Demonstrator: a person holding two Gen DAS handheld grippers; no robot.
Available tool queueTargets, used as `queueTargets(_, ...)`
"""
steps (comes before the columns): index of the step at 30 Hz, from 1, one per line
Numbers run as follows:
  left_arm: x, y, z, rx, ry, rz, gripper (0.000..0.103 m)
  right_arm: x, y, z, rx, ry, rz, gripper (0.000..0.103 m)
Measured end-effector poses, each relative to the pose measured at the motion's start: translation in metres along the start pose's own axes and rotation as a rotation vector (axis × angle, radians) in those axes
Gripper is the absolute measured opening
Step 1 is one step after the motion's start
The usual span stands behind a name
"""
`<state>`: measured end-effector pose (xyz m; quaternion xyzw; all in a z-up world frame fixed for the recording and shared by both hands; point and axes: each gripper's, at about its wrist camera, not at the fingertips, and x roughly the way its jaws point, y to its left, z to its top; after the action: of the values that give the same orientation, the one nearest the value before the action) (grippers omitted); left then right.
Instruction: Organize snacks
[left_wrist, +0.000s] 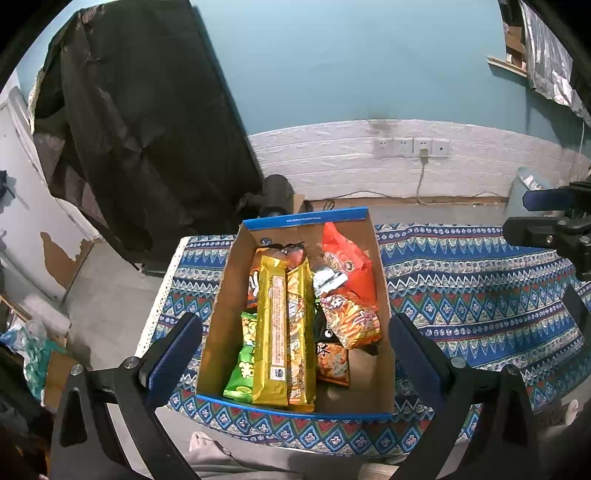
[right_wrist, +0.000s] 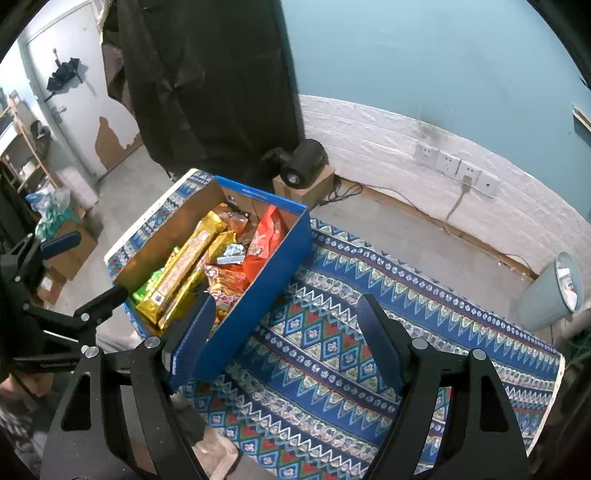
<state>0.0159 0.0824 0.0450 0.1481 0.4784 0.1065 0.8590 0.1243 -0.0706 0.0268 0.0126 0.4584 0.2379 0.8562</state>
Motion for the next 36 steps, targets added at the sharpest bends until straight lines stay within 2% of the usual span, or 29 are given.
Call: queueTargets(36, 0.0001, -0.0056, -0.0014, 0.029, 0.002, 0.028, 0.101, -0.0003, 0.0011, -0.0017, -0.006, 0.01, 0.002, 0.079)
